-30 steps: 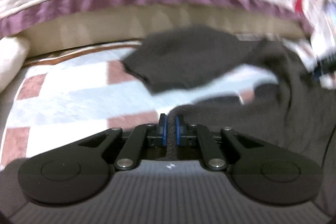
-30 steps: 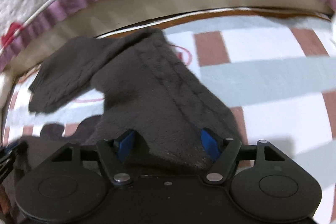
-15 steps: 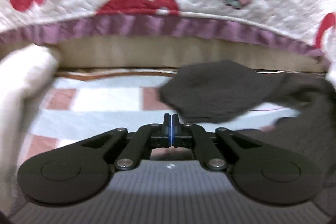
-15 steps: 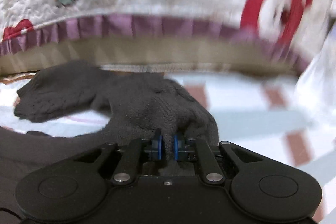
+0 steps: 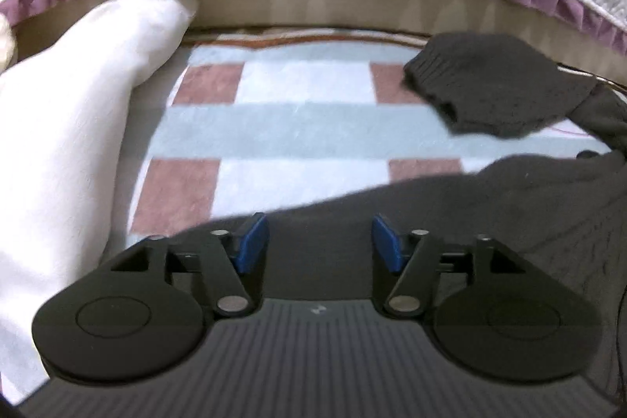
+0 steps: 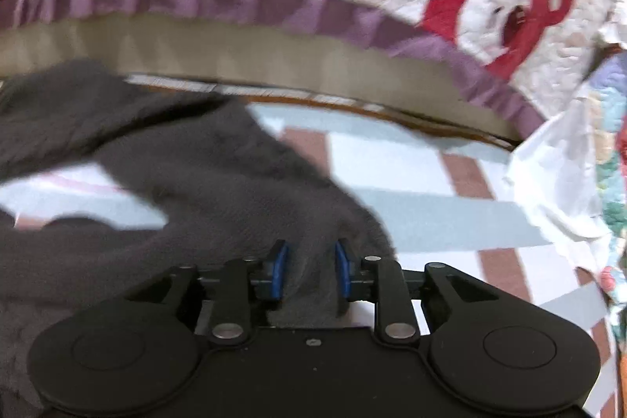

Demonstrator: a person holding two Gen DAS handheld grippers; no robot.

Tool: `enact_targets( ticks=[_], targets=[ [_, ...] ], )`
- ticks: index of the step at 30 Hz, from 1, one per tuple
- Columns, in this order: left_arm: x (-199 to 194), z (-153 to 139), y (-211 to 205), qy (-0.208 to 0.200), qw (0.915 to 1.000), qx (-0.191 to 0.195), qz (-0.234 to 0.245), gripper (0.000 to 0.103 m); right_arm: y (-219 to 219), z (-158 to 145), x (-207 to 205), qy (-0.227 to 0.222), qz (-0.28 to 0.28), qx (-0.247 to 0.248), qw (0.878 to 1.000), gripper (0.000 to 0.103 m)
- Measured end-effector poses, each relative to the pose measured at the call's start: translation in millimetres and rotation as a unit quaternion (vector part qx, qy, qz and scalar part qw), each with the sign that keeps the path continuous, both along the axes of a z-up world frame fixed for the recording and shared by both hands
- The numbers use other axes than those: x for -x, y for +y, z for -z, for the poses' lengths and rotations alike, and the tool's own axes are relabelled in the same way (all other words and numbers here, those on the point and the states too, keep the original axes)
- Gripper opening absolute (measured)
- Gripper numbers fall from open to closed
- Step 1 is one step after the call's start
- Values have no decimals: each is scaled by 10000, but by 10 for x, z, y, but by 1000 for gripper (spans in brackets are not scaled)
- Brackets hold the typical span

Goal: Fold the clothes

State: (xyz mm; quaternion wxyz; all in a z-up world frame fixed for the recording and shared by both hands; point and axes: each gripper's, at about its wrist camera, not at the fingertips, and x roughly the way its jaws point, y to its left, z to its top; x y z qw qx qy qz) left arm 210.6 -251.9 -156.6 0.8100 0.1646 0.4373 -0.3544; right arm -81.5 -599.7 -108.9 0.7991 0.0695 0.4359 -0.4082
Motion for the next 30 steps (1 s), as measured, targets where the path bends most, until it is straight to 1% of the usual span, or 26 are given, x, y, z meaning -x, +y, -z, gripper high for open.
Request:
enact_targets(
  ticks=[1,4,5,6,7,9,10,11,12,13,14,15,17,18,19,21,22,24,25,27,28,30],
  targets=[
    [-24,8,23,75,9999,41,-63,66,-11,-17,-21,70,-28,103,9999,21],
    [-46,47,-8,179,9995,267,-3,67,-28,-112,-131,179,-273,399,9987,21],
    [-41,59,-29,194,9992,339,61,68,-32,-166,-176,67,-420,375,9984,21],
    [-20,70,-62,206,9988,405,177,68,-27,-232,-230,-137,-534,269,9981,27],
    [8,81,-100,252,9981,474,303,68,-23,-293,-287,-335,-649,143,9972,39],
    [64,95,-161,404,9959,618,515,71,-26,-338,-443,-630,-912,-403,9930,55],
    [95,96,-181,468,9947,696,593,71,-29,-355,-520,-771,-1029,-686,9893,57],
    [127,85,-193,482,9937,764,657,72,-46,-337,-600,-880,-1038,-1069,9849,57],
    [157,71,-205,461,9928,835,729,72,-82,-298,-707,-1058,-946,-1625,9765,57],
    [177,59,-217,420,9918,917,784,72,-123,-218,-814,-1215,-833,-2217,9639,57],
    [189,48,-226,389,9906,1024,814,72,-161,-135,-918,-1358,-723,-2781,9482,57],
    [187,46,-233,390,9893,1143,824,72,-163,-28,-1004,-1423,-649,-3182,9350,58],
    [160,65,-246,467,9866,1365,759,72,-100,208,-1222,-1419,-451,-3719,9162,58],
    [144,77,-246,493,9858,1449,697,72,-48,293,-1320,-1372,-387,-3752,9159,59],
    [129,86,-246,495,9852,1505,651,72,10,324,-1402,-1366,-384,-3655,9199,60],
    [106,105,-253,457,9849,1564,591,72,92,308,-1518,-1499,-486,-3280,9314,62],
    [103,106,-255,422,9851,1562,575,72,130,296,-1573,-1564,-545,-3095,9364,53],
    [97,99,-256,405,9859,1518,582,72,160,224,-1650,-1669,-795,-2791,9423,10],
    [94,93,-252,392,9863,1494,576,72,174,177,-1682,-1737,-939,-2624,9445,10],
    [85,82,-244,378,9869,1471,542,72,191,-79,-1662,-2095,-1488,-2093,9435,9],
    [77,81,-243,390,9869,1480,513,72,192,-234,-1651,-2160,-1681,-1849,9439,9],
    [67,81,-243,404,9870,1483,460,72,116,-516,-1658,-2271,-1822,-1469,9453,9]
  ],
)
